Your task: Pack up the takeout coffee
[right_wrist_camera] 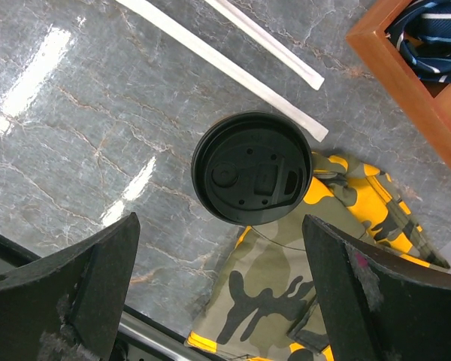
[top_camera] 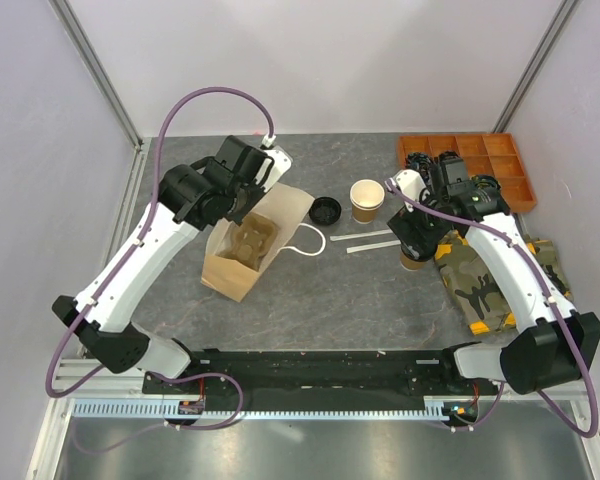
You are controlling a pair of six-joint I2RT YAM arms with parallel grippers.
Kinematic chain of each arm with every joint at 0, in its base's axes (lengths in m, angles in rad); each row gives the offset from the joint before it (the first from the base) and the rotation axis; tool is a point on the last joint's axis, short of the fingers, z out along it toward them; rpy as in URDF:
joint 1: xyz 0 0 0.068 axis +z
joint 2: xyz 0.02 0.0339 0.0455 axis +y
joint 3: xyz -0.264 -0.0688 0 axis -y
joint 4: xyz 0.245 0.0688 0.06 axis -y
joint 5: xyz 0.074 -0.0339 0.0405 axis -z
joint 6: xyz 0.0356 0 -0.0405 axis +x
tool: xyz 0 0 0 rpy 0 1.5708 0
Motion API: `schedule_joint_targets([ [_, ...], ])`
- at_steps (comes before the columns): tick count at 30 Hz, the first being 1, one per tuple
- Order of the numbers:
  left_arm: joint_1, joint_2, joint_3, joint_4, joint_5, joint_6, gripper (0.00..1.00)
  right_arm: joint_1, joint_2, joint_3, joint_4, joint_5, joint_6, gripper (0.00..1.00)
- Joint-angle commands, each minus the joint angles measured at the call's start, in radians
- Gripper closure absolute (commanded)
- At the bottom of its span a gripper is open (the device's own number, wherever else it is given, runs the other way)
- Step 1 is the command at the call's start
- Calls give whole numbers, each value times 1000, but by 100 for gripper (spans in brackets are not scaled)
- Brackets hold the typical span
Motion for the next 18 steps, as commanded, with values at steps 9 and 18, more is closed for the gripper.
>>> schedule_joint_targets([
  [9, -16, 48, -40, 52, -67, 9, 98, -45, -21, -36, 32, -47, -3, 2],
  [18, -80, 58, -84, 71, -42, -74, 98, -106, -81, -80, 20, -60, -54, 2],
])
